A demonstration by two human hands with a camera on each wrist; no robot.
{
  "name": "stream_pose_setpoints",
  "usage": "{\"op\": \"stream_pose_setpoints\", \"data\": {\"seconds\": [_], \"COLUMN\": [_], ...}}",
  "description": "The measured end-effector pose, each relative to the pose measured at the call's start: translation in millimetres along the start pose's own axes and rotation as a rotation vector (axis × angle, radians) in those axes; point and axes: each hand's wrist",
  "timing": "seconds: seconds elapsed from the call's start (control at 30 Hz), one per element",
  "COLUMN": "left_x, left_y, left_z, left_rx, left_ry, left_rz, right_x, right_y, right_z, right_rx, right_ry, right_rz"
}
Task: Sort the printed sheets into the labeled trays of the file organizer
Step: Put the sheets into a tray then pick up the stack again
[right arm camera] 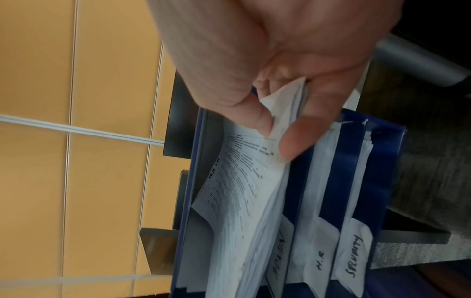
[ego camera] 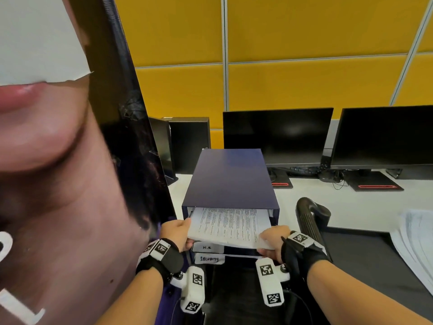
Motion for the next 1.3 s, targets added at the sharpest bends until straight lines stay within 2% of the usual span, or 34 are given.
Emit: {"op": "stream_pose_setpoints", "data": {"seconds": [0.03,0.07,0.13,0.23,0.37,0.5,0.6,0.8,0.9,1.03,1.13,1.2,1.3], "left_x": [-1,-2,-4,-1,4,10,19,34,33,28,31,34,37], "left_y": [1,2,1,-6,-9,-7,-10,-21,-23,-19,-17,-18,-24], "left_z": [-1,-3,-5,-4,4,13,19,22,21,20,22,22,20], "left_rx": [-0.020,-0.046,-0.064,-0.070,-0.046,0.035,0.116,0.389,0.592,0.745,0.739,0.636,0.518], "left_ry": [-0.012,-0.019,-0.025,-0.021,0.056,0.091,0.094,0.057,0.051,-0.005,-0.026,-0.065,-0.052], "left_rz": [0.015,0.033,0.086,0.152,0.192,0.268,0.299,0.286,0.272,0.240,0.231,0.226,0.295], "right_x": [-3,1,19,28,23,25,33,40,44,48,47,46,48], "right_y": [-7,-4,-6,-6,-18,-20,-16,-22,-25,-27,-22,-19,-13], "right_z": [0,3,3,14,19,21,23,29,29,30,34,36,36], "right_rx": [0.014,-0.050,0.334,0.596,0.684,0.565,0.470,0.621,0.578,0.556,0.565,0.604,0.525], "right_ry": [-0.015,0.000,0.043,0.100,0.103,0.075,0.133,0.174,0.139,0.180,0.204,0.205,0.191], "right_rz": [0.032,-0.037,0.025,0.067,0.025,-0.003,-0.036,-0.036,-0.063,-0.079,-0.114,-0.131,-0.161]}}
Point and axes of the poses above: each hand's wrist, its own x-axis towards the middle knuckle, its own z-axis out of the palm, y = z × x, and after that the axes turned 7 degrees about -z, right-handed
